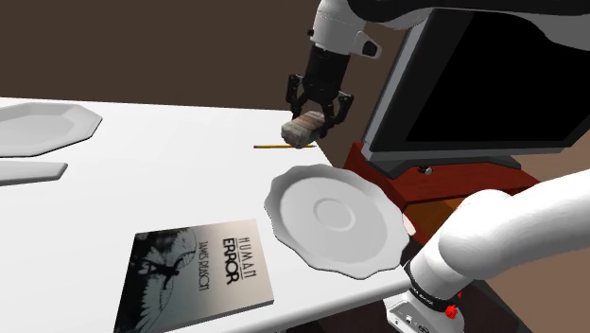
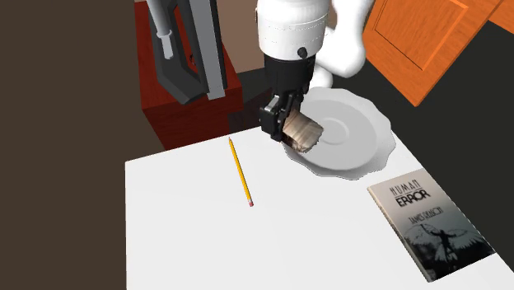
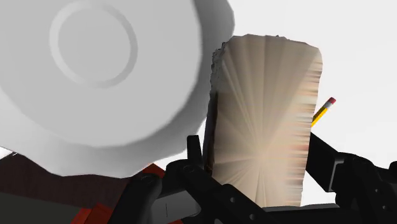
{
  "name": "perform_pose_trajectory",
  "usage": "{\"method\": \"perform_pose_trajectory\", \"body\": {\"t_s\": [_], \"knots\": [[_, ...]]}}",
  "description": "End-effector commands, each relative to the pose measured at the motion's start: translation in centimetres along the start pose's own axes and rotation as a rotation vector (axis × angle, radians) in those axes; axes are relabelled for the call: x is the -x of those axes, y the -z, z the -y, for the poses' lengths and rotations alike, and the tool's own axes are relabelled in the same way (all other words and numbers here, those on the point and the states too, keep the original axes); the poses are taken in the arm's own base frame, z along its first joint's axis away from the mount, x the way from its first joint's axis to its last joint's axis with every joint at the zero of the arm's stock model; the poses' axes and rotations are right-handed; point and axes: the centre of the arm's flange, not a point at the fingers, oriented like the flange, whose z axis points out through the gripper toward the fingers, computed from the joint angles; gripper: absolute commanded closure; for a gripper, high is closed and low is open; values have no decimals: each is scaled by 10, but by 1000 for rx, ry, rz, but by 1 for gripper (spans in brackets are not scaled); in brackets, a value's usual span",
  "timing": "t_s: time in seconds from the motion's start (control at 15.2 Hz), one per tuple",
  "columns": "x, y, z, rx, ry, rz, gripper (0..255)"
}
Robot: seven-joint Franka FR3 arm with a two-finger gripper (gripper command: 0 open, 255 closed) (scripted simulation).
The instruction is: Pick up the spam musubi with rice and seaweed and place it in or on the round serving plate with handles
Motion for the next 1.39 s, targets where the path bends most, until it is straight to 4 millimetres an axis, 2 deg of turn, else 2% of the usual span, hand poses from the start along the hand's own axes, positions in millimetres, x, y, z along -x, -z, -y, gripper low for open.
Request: {"method": "perform_pose_trajectory", "body": {"t_s": [0.0,0.66,1.32], "knots": [[11,-4,-24,0,-1,0,255],[68,-5,-138,0,-1,0,255],[64,-58,-139,0,-1,0,255]]}}
